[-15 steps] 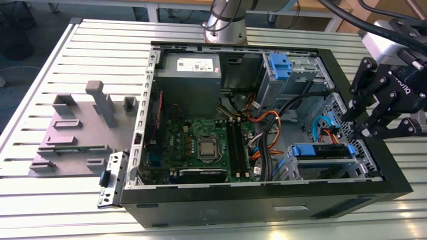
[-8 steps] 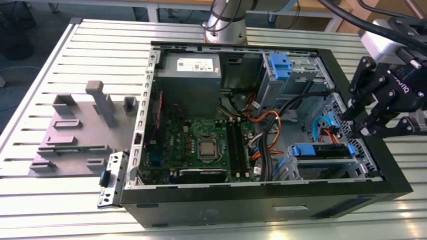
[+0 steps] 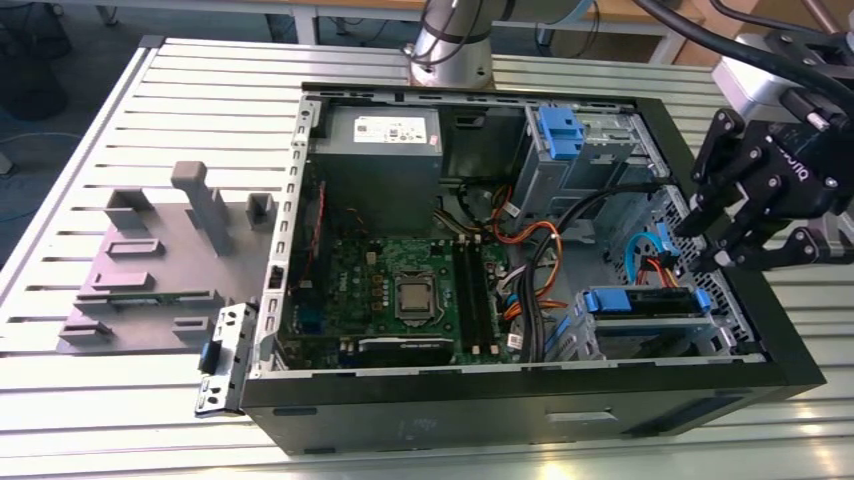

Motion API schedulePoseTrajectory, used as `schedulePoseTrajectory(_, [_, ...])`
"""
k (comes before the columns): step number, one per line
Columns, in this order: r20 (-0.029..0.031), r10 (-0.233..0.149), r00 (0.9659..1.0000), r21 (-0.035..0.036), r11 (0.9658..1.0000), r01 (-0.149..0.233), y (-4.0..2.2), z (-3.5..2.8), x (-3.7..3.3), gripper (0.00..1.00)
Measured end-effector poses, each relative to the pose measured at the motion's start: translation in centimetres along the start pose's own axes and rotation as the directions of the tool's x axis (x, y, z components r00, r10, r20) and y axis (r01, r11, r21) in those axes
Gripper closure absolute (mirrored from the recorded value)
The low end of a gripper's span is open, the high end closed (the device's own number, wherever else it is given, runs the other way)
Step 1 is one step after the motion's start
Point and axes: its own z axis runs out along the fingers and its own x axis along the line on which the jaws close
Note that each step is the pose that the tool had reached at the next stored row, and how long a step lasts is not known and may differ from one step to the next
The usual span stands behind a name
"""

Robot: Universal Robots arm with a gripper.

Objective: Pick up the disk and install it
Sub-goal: 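Insert the second disk wire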

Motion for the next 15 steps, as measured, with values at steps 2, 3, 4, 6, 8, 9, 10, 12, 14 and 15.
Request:
schedulePoseTrajectory(2, [0.0002, 0.0, 1.0, 0.0, 1.0, 0.0, 0.16, 0.05, -0.03, 0.59])
schedulePoseTrajectory(3, [0.0004, 0.0, 1.0, 0.0, 1.0, 0.0, 0.22, 0.09, -0.03, 0.59])
schedulePoseTrajectory(4, [0.0003, 0.0, 1.0, 0.0, 1.0, 0.0, 0.28, 0.12, -0.03, 0.59])
schedulePoseTrajectory(6, [0.0001, 0.0, 1.0, 0.0, 1.0, 0.0, 0.41, 0.17, -0.03, 0.59])
schedulePoseTrajectory(8, [0.0, 0.0, 1.0, 0.0, 1.0, 0.0, 0.58, 0.21, -0.02, 0.59])
schedulePoseTrajectory(9, [0.0001, 0.0, 1.0, 0.0, 1.0, 0.0, 0.65, 0.24, -0.02, 0.59])
schedulePoseTrajectory(10, [0.0002, 0.0, 1.0, 0.0, 1.0, 0.0, 0.71, 0.26, -0.02, 0.59])
schedulePoseTrajectory(12, [0.0001, 0.0, 1.0, 0.0, 1.0, 0.0, 0.79, 0.3, -0.02, 0.59])
schedulePoseTrajectory(14, [0.0, 0.0, 1.0, 0.0, 1.0, 0.0, 0.85, 0.35, -0.02, 0.59])
schedulePoseTrajectory(15, [0.0, 0.0, 1.0, 0.0, 1.0, 0.0, 0.88, 0.38, -0.02, 0.59])
